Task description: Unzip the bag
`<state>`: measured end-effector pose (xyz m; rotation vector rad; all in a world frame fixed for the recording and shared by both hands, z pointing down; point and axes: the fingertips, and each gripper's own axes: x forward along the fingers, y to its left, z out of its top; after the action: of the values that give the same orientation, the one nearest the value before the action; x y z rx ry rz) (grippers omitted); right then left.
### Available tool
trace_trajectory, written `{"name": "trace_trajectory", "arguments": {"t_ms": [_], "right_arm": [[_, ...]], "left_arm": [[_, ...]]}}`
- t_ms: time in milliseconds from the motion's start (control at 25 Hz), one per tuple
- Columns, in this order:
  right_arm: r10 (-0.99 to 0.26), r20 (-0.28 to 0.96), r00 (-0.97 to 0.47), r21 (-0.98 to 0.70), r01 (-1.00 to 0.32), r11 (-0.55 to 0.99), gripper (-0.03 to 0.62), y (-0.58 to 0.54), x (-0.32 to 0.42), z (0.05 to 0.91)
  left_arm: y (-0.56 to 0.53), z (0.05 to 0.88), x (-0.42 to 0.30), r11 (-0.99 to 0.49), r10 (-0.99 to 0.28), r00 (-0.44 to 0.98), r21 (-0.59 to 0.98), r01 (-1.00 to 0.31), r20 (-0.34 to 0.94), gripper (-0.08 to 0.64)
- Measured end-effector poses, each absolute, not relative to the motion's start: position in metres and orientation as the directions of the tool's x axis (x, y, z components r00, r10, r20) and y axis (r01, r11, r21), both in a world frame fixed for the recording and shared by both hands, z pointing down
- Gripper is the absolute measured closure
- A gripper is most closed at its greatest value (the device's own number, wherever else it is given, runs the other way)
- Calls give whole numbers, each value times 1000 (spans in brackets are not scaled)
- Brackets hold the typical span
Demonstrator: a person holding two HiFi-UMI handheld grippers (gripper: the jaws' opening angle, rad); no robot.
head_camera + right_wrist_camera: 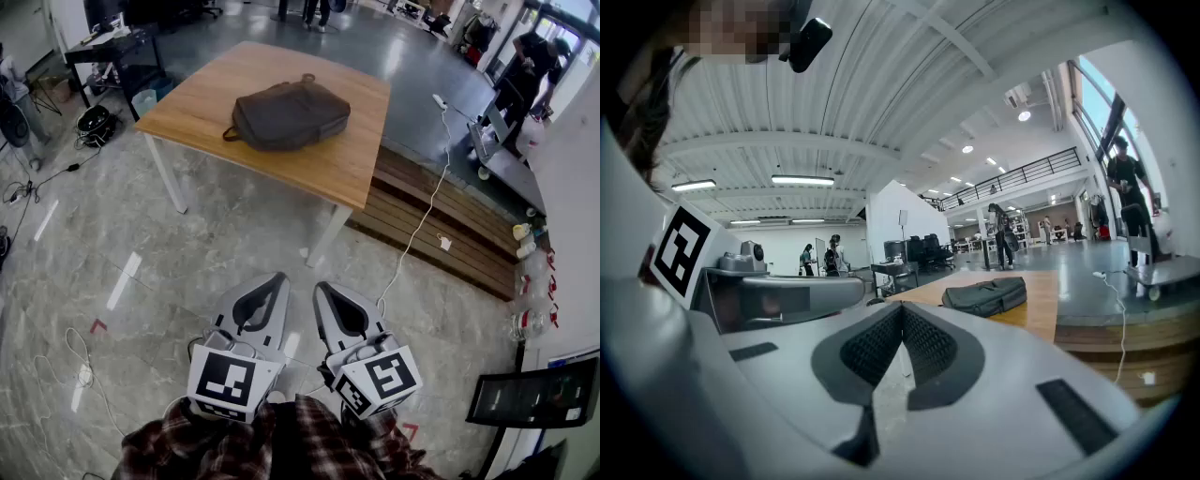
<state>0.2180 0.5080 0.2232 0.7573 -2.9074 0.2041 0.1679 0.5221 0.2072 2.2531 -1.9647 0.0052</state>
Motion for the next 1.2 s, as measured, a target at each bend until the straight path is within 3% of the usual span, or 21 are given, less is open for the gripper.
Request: {"name": "trace_trajectory", "arguments": {"t_ms": [480,880,1200], "right_arm": [[-514,164,-842,-121,-535,836,581,406,86,226],[-489,246,-837,-161,-533,831,581,315,34,264],[-481,204,-853,-127,-510,850,581,176,-19,253]], "left_arm": [[422,200,27,-149,-982,160,107,-983,99,551],[333,241,-28,-119,-973,144,146,-982,180,551],[207,236,-83,-86,-984,105,125,-988,147,551]]}}
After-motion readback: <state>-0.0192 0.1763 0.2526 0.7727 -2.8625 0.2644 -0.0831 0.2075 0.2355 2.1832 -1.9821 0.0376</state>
